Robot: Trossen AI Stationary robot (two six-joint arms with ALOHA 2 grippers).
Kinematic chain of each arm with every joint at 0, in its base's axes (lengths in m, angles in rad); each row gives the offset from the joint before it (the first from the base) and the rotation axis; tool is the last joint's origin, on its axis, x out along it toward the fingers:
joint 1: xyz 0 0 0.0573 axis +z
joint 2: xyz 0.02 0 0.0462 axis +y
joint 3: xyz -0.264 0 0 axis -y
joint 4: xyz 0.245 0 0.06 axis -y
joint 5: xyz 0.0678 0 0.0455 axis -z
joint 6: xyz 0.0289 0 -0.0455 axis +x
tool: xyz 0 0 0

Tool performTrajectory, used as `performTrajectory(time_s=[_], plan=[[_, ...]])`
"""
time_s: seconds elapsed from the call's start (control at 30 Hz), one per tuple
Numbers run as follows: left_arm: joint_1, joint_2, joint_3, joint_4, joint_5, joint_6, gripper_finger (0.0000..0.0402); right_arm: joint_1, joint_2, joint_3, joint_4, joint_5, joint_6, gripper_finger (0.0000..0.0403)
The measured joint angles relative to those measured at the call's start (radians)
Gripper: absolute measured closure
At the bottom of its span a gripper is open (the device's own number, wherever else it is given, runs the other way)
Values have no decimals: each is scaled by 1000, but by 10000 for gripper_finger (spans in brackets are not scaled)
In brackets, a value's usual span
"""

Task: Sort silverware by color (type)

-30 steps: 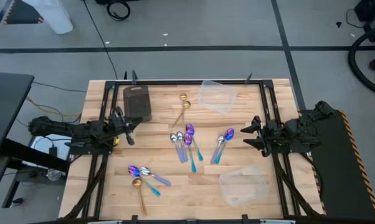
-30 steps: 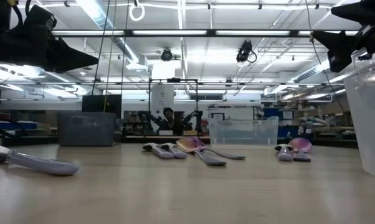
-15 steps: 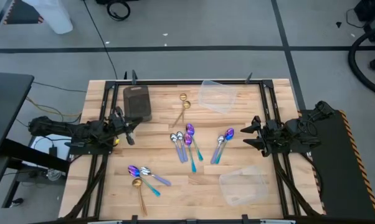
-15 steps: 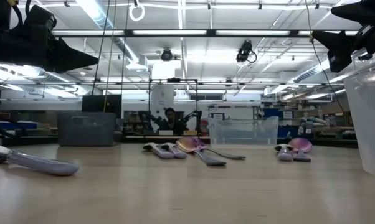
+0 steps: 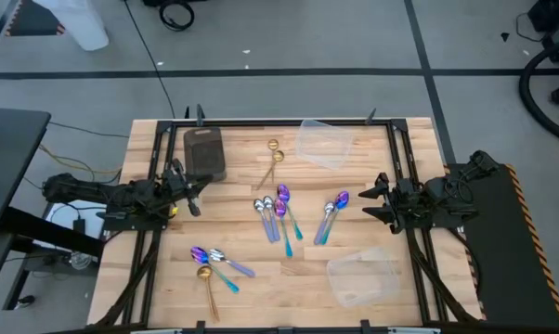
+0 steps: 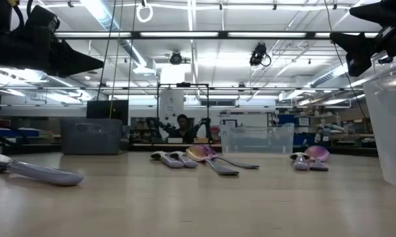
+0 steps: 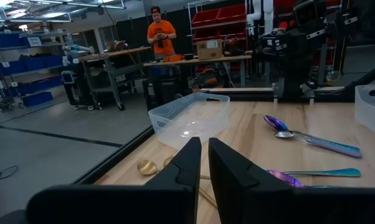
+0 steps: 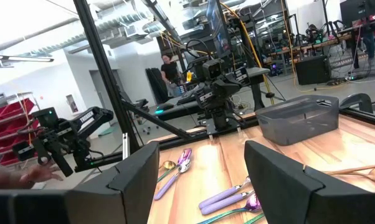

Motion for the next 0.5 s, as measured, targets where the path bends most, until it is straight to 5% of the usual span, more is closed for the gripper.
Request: performTrajectory(time_s=[0.5], plan=[[0, 0, 0, 34, 1, -110, 363, 0, 0, 0, 0, 0, 0, 156]])
